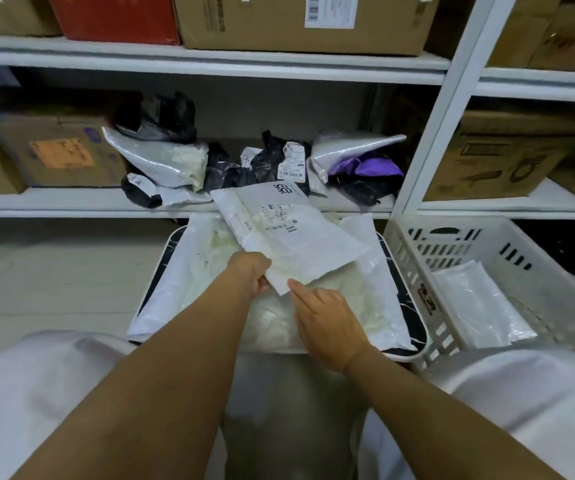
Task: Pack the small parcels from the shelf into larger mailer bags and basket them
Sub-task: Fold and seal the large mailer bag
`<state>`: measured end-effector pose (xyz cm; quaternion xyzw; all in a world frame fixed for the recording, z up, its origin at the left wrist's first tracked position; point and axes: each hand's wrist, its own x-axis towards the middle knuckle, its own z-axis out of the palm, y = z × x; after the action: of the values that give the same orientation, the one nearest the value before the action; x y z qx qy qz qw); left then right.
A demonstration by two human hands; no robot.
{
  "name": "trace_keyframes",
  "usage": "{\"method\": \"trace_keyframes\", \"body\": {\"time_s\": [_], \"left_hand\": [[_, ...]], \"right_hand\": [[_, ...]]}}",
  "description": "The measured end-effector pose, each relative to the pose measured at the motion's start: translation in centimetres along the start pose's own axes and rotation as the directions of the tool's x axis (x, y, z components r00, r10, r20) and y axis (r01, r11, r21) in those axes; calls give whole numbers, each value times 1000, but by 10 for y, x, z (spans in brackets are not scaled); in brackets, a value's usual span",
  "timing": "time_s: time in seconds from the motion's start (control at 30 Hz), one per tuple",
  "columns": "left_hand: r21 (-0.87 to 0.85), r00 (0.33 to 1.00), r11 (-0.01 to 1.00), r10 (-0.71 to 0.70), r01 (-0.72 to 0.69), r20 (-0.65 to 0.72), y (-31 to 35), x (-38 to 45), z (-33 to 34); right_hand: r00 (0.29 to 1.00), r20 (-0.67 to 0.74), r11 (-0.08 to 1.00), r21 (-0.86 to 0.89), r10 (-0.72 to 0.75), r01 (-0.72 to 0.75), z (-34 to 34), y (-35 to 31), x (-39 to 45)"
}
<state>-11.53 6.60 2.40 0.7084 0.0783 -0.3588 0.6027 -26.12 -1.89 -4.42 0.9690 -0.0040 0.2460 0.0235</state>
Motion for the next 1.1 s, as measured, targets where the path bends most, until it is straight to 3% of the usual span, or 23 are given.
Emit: {"method": "trace_keyframes", "body": {"time_s": [0.2,0.3,0.4,0.47,0.5,0.53,0.57,0.63,0.7,0.77,0.93,1.1], "left_hand": [[210,984,962,-179,177,-10,-30,-11,2],[220,940,927,-329,303,92,-53,-25,8],[419,901,862,-389,284,190,-67,-31,14],[634,958,768,-238,85,160,-65,-28,19],[763,996,645,-25,-47,83,-64,-23,21],[847,973,519,231,-117,-7,-62,-18,19],[908,892,395,449,-139,-58,-61,-12,14],[982,736,136,677,-133,6,-63,3,0],[989,756,-73,638,-131,147,-70,25,-13],[970,807,-177,542,-165,236,-78,49,-24],[925,822,-269,438,-267,365,-107,80,-25],[929,833,-257,423,-265,355,-120,91,-24]], "right_hand": [[998,-30,998,0,61,-61,3,9,-19],[966,52,966,-65,254,-251,0,17,-21],[861,160,871,-182,483,-455,5,26,-23],[775,188,797,-195,603,-572,7,29,-19],[744,179,764,-180,644,-619,8,28,-15],[733,170,752,-165,659,-638,11,24,-10],[741,165,759,-143,651,-635,15,20,-5],[806,166,823,-104,568,-559,26,6,4],[881,218,908,-78,419,-412,40,-8,10],[905,289,949,-52,313,-312,59,-17,7],[838,448,943,-41,312,-329,92,-14,-9],[865,382,941,-33,324,-338,104,-12,-12]]}}
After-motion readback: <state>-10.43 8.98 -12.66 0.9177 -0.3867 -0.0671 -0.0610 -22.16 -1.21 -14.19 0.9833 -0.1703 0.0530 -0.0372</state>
